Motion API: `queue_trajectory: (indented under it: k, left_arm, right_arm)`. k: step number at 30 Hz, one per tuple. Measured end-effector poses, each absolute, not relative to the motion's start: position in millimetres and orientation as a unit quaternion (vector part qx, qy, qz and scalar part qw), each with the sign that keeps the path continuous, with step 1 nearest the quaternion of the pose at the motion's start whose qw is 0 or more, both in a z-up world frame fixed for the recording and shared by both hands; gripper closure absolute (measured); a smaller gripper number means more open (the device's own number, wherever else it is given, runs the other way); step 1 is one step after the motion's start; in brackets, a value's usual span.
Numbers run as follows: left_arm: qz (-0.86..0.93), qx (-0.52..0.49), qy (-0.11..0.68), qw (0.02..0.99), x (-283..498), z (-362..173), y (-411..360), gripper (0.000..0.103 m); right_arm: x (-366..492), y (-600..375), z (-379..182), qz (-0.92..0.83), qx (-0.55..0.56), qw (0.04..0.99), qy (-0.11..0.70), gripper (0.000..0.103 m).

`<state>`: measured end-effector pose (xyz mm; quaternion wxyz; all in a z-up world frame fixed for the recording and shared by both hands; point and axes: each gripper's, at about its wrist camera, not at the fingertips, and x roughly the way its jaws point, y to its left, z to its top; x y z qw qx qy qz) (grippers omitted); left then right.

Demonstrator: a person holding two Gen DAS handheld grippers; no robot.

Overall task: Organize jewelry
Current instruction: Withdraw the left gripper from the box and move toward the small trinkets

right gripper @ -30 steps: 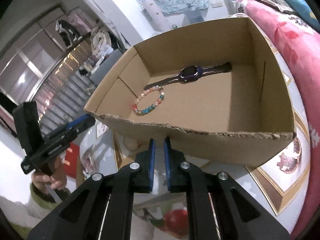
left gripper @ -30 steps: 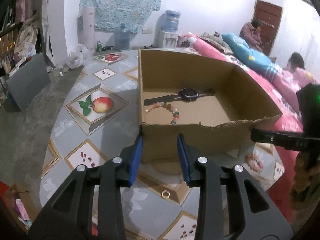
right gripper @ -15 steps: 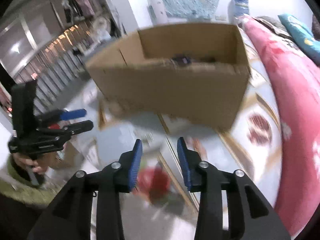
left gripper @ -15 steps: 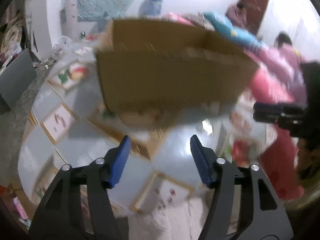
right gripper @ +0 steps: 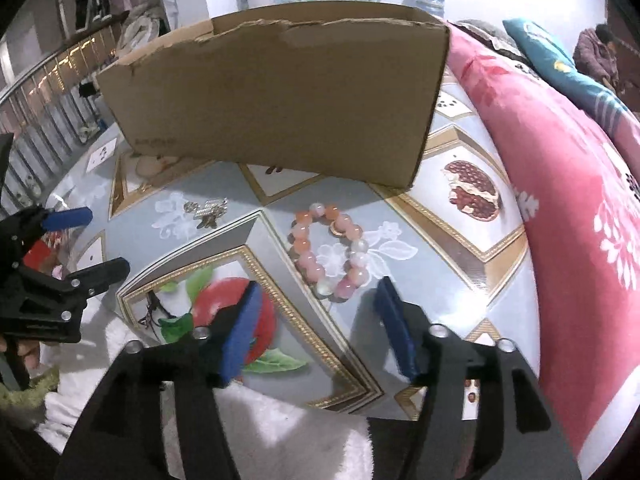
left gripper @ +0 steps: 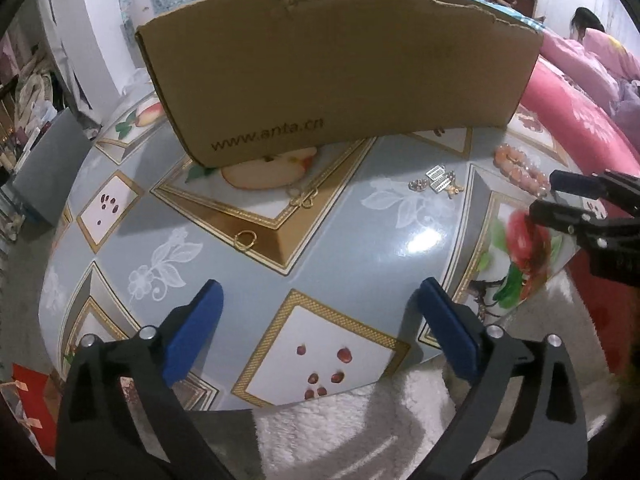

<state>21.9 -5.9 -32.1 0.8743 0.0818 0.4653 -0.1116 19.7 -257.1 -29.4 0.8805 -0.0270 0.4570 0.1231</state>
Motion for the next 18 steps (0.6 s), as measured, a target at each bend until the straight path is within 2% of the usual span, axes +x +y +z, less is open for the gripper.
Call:
queue_trajectory:
  k: [6, 18]
  left_arm:
    - [-0.107, 0.086, 0.467, 0.874, 24.5, -33.3, -6.5, 0.008]
    - [-0.100, 0.091, 0.455, 0.880, 18.6, -32.6, -11.2, 0.007]
  right_arm:
    - [22.3, -252.7, -30.4, 0.144, -0.024, 0.868, 0.474, 0.006]
    - [26.6, -268.3, -28.4, 0.175, 0.034, 0.860, 0.479, 0.006]
